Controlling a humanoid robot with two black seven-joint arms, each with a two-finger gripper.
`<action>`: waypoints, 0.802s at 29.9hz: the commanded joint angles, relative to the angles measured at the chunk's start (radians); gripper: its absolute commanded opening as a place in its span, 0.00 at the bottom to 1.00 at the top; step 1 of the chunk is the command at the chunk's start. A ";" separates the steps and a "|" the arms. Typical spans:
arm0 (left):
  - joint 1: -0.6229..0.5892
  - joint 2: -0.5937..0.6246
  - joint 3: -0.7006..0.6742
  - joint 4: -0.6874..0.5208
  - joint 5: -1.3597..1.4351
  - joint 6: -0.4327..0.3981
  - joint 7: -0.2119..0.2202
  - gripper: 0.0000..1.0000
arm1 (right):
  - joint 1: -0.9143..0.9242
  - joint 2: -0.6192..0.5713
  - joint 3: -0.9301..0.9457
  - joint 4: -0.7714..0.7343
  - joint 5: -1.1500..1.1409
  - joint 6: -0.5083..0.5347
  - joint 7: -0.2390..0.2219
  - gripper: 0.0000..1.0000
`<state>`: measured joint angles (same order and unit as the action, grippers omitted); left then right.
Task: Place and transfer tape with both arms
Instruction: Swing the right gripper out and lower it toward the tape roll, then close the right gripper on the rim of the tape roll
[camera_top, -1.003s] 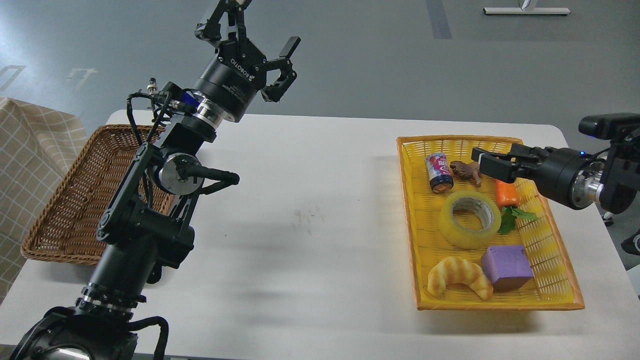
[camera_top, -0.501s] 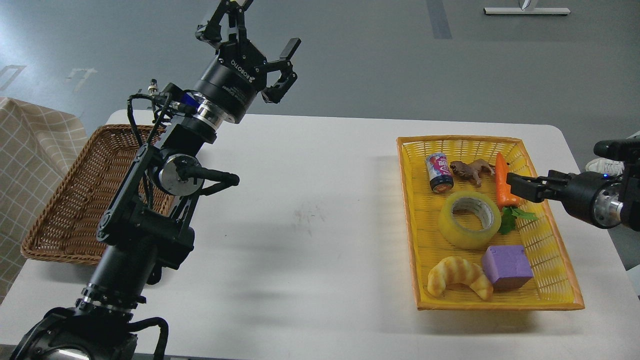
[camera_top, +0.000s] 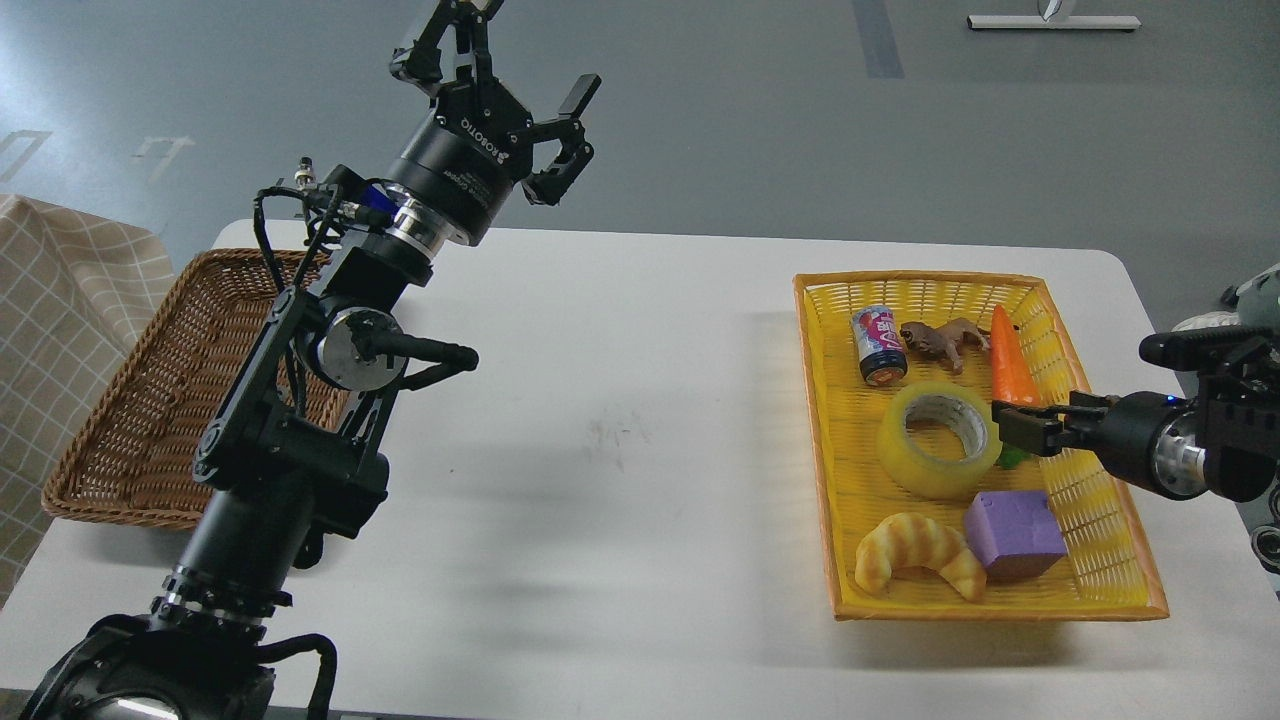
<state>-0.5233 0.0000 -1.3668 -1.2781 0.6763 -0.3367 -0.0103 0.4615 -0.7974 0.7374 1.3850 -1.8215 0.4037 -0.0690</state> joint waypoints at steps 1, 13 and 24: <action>0.000 0.000 0.000 0.000 -0.001 0.001 0.000 0.98 | 0.000 0.032 -0.013 -0.040 -0.001 -0.005 -0.002 0.88; 0.002 0.000 0.002 0.002 -0.001 -0.001 0.003 0.98 | 0.037 0.081 -0.023 -0.027 0.004 0.001 -0.006 0.88; 0.002 0.000 0.002 0.002 -0.001 0.001 0.006 0.98 | 0.026 0.081 -0.047 -0.037 -0.010 0.003 -0.008 0.82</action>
<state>-0.5214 0.0000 -1.3652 -1.2762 0.6749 -0.3370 -0.0068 0.4881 -0.7179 0.6966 1.3513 -1.8234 0.4055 -0.0768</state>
